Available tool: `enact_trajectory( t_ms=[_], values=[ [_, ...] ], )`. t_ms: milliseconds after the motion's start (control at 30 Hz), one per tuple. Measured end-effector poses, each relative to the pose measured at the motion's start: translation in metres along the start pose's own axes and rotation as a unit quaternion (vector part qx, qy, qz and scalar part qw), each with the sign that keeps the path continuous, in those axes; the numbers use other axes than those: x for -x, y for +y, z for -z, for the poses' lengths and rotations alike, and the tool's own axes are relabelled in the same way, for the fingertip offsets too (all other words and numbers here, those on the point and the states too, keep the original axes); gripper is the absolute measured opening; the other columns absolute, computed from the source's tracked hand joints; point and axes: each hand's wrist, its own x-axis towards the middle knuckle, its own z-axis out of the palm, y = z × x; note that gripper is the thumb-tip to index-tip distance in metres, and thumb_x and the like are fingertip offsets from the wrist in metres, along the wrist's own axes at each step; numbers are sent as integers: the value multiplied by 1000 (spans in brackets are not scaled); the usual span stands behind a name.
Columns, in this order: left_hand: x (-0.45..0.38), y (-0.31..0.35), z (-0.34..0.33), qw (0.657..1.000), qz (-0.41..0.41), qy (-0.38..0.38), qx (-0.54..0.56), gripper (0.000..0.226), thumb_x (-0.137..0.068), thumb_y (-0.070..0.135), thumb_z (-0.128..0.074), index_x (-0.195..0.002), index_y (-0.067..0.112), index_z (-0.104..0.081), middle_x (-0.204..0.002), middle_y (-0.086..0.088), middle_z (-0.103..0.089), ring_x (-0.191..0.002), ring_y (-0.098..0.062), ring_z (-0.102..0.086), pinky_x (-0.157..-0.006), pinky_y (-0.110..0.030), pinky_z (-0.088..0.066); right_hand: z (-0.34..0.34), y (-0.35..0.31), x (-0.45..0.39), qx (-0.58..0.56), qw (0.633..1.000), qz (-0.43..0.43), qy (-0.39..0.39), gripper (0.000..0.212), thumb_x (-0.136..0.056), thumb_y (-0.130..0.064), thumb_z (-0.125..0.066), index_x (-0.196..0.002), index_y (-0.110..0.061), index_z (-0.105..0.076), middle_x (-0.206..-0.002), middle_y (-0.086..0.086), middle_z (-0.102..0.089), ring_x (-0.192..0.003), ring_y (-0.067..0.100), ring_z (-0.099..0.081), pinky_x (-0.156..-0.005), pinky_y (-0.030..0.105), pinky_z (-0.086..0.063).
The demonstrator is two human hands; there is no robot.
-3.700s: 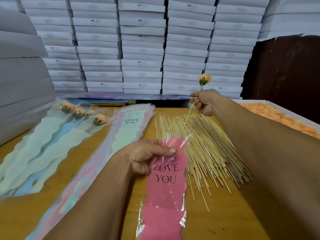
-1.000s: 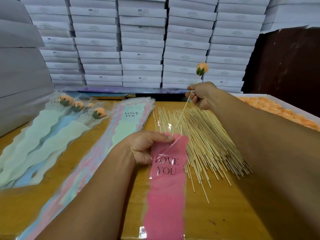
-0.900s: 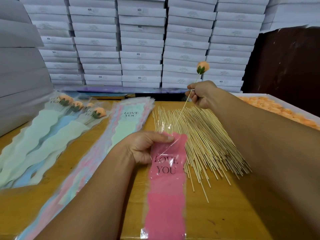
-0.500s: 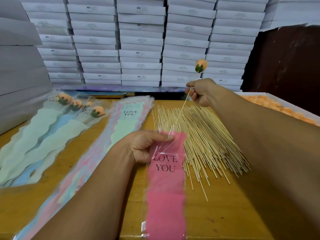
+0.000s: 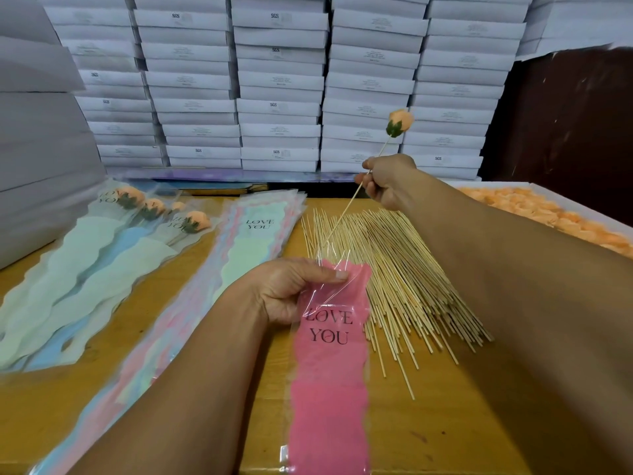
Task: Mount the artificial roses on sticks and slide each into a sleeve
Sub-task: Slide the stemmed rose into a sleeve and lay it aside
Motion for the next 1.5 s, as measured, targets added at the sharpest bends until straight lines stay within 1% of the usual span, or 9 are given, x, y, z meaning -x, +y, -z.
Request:
enact_trajectory(
  t_ms=[167, 367, 567, 667, 833, 1000, 1100, 1267, 1500],
  values=[
    [1, 1, -1, 1000, 1, -7, 0, 24, -67, -4, -77, -91, -7, -75, -90, -20, -72, -80, -26, -74, -80, -35, -59, -2, 6, 3, 25, 999, -13, -21, 15, -105, -5, -46, -110, -4, -60, -78, 15, -66, -40, 6, -44, -37, 14, -41],
    [-3, 0, 1, 1000, -3, 18, 2, 25, -77, -4, -70, -100, -10, -72, -97, -19, -71, -85, -27, -72, -87, -40, -57, -5, 15, 10, 44, 997, -28, -57, 11, -104, -5, -49, -102, -3, -59, -76, 16, -69, -41, 6, -46, -37, 16, -43],
    [-4, -1, -1, 998, -30, 61, 6, 12, -75, 1, -70, -85, -3, -76, -86, -16, -74, -76, -24, -74, -82, -43, -60, -8, 23, 24, 79, 983, -46, -159, 10, -104, -11, -50, -103, -8, -59, -61, 9, -71, -38, 6, -49, -35, 17, -39],
    [-5, 0, 0, 997, -34, 73, 22, 15, -78, 3, -70, -91, -4, -71, -91, -18, -71, -80, -27, -71, -84, -46, -59, -7, 29, 32, 124, 966, -60, -219, 15, -104, -22, -52, -103, -13, -64, -69, 3, -73, -44, 6, -49, -37, 16, -29],
    [-5, 1, 1, 995, -54, 70, 43, 14, -78, 3, -71, -88, -4, -77, -95, -20, -73, -84, -30, -73, -84, -48, -60, 1, 37, 42, 179, 933, -62, -305, 25, -98, -33, -59, -111, -18, -76, -99, -2, -75, -70, 8, -55, -63, 25, -37],
    [-4, 0, 0, 991, -82, 58, 86, 25, -79, 1, -70, -103, -3, -74, -101, -20, -73, -89, -30, -73, -80, -48, -61, 12, 47, 50, 169, 903, -86, -385, 25, -97, -31, -60, -111, -17, -76, -101, 2, -75, -91, 18, -65, -92, 38, -51],
    [-4, 1, -2, 988, -97, 53, 104, 42, -79, -2, -68, -121, -3, -64, -104, -20, -72, -90, -29, -73, -80, -47, -62, 19, 52, 55, 171, 896, -79, -403, 30, -87, -35, -65, -112, -20, -77, -127, 9, -67, -118, 29, -57, -112, 51, -39],
    [-3, 1, -5, 988, -115, 40, 94, 48, -77, -2, -65, -124, 2, -61, -99, -19, -71, -79, -27, -74, -75, -47, -62, 28, 61, 62, 97, 883, -106, -448, 31, -89, -38, -58, -107, -21, -78, -112, 10, -72, -99, 25, -67, -94, 39, -52],
    [-1, 2, -4, 991, -110, 25, 74, 28, -78, -2, -66, -105, -5, -65, -87, -22, -73, -73, -28, -75, -61, -41, -63, 18, 53, 63, 2, 959, -108, -263, 42, -102, -43, -54, -125, -8, -59, -117, 15, -67, -78, 22, -70, -72, 37, -58]
  ],
)
